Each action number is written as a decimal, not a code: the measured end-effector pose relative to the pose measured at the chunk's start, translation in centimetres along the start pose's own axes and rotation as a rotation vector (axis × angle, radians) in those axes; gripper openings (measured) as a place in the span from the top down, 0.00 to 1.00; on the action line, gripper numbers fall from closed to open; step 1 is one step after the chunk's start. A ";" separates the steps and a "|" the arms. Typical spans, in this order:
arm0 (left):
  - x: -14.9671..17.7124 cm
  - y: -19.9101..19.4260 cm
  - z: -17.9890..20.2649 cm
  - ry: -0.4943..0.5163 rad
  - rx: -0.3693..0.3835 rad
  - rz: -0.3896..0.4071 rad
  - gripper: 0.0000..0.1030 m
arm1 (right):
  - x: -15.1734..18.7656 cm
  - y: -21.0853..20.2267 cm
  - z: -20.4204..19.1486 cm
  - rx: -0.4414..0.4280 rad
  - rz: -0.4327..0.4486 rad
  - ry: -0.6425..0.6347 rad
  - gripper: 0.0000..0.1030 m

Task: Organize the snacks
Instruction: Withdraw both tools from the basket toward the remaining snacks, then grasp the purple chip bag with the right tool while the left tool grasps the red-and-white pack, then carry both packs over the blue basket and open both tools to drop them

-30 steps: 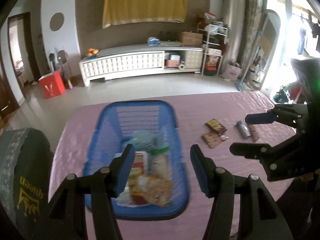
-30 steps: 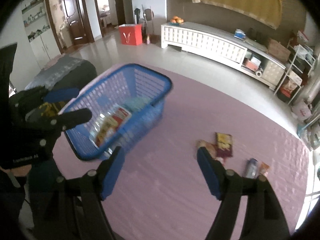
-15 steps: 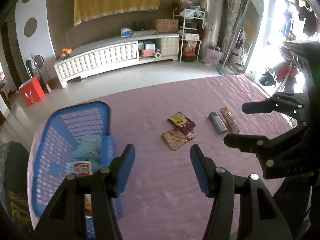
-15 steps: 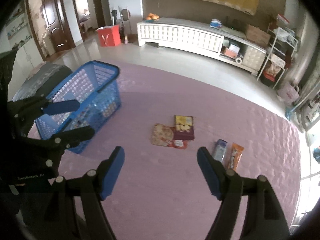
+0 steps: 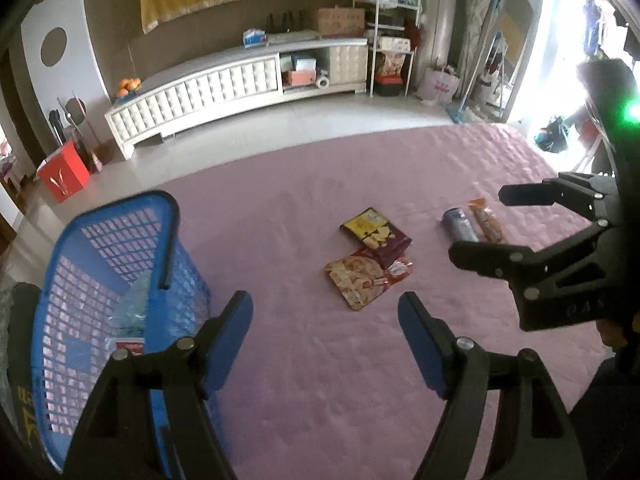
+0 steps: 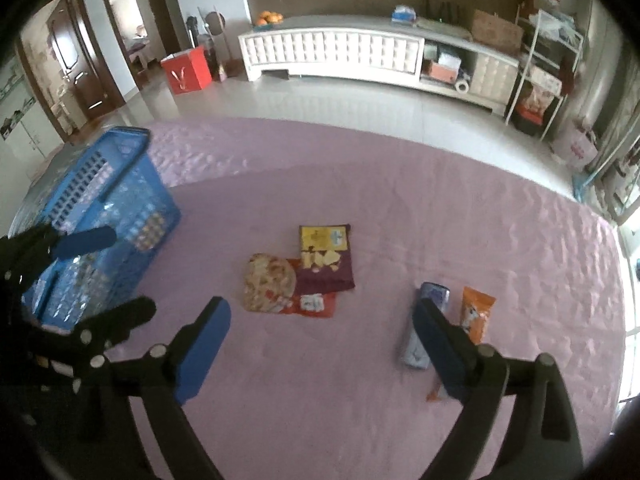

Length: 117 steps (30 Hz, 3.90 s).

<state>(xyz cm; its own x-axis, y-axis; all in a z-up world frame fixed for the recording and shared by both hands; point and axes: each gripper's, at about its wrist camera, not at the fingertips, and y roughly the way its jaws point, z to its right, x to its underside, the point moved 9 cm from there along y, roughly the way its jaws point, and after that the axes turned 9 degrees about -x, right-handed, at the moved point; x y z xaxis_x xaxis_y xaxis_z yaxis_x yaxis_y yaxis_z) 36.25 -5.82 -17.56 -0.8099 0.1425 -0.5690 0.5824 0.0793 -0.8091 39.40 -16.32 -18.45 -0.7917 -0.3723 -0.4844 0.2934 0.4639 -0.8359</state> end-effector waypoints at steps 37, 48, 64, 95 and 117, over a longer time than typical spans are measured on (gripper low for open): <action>1.7 7.1 0.5 -0.109 0.115 -0.154 0.29 | 1.1 1.6 3.5 0.053 0.077 0.122 0.50; -0.4 9.5 5.9 0.165 0.127 -0.166 0.29 | 4.2 -0.2 6.0 0.066 0.105 0.148 0.50; -2.3 15.9 9.3 0.366 0.189 -0.210 0.20 | 4.0 -0.5 5.9 0.027 0.106 0.110 0.50; -1.2 7.1 8.7 0.175 0.119 -0.091 0.91 | 3.9 -3.4 3.8 0.001 0.103 0.141 0.50; 1.2 -10.3 -9.3 -0.074 0.080 0.159 0.91 | -3.3 -7.1 -17.5 -0.079 0.172 -0.138 0.50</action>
<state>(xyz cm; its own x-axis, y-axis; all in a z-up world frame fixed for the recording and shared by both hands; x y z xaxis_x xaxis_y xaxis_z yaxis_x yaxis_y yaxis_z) 29.92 2.71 -8.60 -0.7129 0.0739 -0.6974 0.6982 -0.0176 -0.7157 30.53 -4.35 -6.43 -0.6516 -0.3862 -0.6529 0.3700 0.5895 -0.7180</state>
